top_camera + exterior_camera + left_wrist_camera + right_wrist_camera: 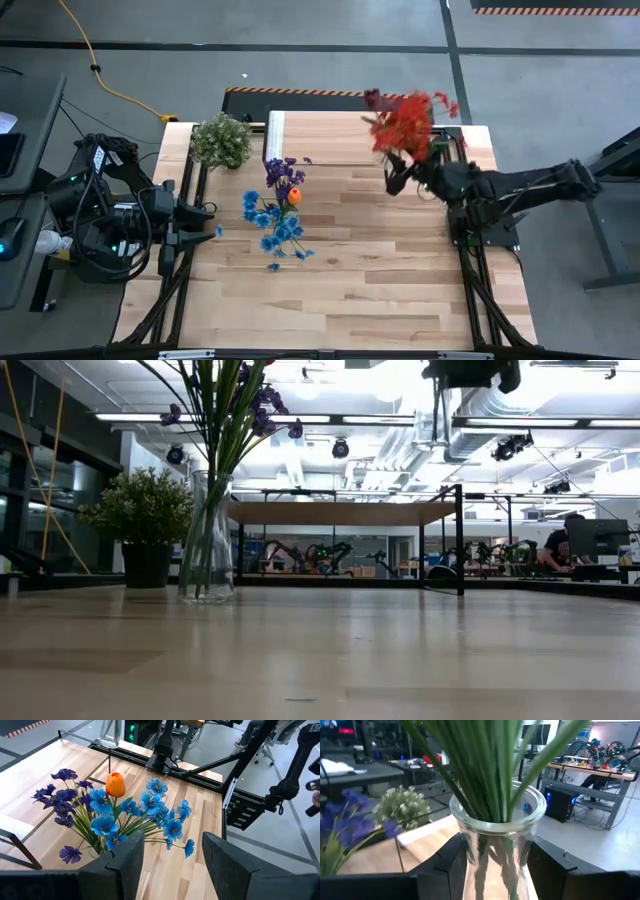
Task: Pick and place flowers into a vace then onto a shelf
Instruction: Put the right transparent flower vase on the shelf
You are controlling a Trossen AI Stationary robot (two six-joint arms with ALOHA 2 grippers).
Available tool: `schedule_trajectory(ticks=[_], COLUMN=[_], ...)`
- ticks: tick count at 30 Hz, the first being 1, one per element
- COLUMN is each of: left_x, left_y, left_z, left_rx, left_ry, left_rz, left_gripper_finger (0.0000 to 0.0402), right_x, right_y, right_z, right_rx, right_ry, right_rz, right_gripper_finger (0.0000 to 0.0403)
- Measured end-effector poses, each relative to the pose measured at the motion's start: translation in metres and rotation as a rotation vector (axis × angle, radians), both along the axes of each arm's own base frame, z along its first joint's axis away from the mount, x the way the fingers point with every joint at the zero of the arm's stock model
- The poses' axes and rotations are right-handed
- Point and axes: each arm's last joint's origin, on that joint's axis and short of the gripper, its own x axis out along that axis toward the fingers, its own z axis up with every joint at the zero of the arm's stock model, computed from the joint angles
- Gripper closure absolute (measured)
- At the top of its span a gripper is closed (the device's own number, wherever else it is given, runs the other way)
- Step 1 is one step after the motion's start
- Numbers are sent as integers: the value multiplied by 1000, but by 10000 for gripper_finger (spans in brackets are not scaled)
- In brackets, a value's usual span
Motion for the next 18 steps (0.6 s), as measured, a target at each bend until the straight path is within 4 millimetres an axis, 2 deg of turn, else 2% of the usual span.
schedule_trajectory(ticks=[6, 13, 18], left_x=[0, 0, 0], left_y=[0, 0, 0], left_z=[0, 0, 0], left_rx=[0, 0, 0], left_ry=[0, 0, -1], left_rz=[0, 0, 1], left_gripper_finger=[169, 169, 169], right_x=[-3, 7, 15], right_y=[-35, -73, -91], right_z=[3, -4, -13], right_rx=[23, 73, 90], right_ry=[-30, -67, -49], right_rz=[10, 28, 22], right_gripper_finger=[241, 241, 241])
